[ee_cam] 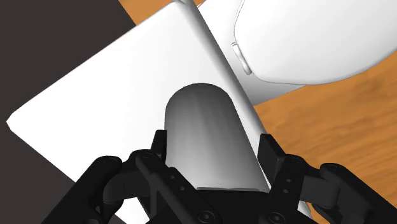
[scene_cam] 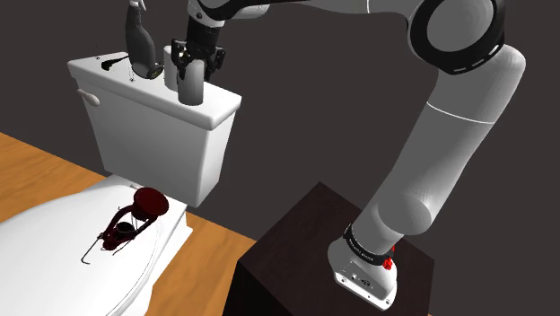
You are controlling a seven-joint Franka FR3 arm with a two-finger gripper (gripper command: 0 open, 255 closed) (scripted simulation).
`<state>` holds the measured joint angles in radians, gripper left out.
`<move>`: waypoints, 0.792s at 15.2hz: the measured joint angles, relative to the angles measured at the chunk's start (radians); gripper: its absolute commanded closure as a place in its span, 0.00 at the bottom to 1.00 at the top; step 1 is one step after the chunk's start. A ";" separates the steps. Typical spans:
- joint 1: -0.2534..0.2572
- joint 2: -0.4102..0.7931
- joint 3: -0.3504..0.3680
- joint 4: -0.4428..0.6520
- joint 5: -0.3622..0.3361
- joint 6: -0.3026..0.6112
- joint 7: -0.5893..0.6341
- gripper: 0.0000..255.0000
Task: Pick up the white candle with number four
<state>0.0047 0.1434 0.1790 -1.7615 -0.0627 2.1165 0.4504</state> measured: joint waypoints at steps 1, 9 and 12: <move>0.000 0.000 0.000 0.000 0.000 0.001 0.000 1.00; 0.000 0.001 0.000 0.006 0.000 -0.005 0.000 1.00; -0.001 -0.001 0.000 0.036 0.002 -0.039 -0.004 1.00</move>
<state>0.0041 0.1427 0.1790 -1.7251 -0.0606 2.0771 0.4469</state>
